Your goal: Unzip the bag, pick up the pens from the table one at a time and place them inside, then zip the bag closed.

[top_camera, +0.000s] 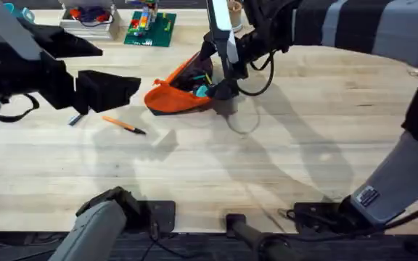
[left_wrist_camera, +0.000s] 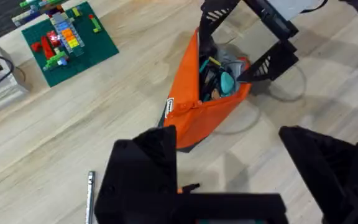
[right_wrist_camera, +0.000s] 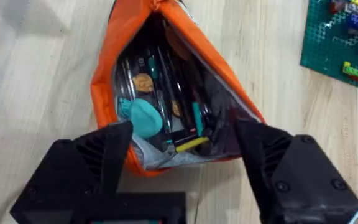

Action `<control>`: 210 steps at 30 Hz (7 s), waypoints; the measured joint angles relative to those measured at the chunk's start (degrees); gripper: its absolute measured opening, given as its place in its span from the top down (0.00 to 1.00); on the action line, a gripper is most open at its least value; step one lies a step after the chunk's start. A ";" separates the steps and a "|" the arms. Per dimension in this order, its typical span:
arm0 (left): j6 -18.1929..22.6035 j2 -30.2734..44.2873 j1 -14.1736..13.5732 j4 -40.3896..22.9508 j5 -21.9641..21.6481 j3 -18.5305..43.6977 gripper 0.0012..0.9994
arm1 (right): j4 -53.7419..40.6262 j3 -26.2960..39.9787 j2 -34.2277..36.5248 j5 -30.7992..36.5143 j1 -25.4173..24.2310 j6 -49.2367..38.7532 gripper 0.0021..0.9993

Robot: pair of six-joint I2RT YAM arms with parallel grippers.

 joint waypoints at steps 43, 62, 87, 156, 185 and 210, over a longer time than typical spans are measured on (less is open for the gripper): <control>0.00 0.00 0.00 0.04 0.00 0.00 0.00 | -22.29 0.00 -22.74 -2.90 -5.92 14.25 0.00; -22.17 0.00 -0.02 3.52 -16.84 0.00 0.00 | -36.92 0.00 -23.90 -3.02 -6.21 20.02 0.00; -23.61 7.40 0.00 11.37 -39.48 0.00 0.01 | -36.44 0.00 -23.90 -3.02 -6.21 20.17 0.00; 0.98 44.12 -0.11 32.10 -44.90 1.04 0.96 | -36.73 0.00 -23.90 -3.02 -6.21 20.17 0.00; -11.80 15.21 -16.41 19.37 -33.75 3.65 0.96 | -36.74 0.00 -23.90 -3.02 -6.21 20.17 0.00; -9.19 12.73 -36.97 18.56 -26.28 3.65 0.96 | -36.74 0.00 -23.90 -3.02 -6.21 20.17 0.00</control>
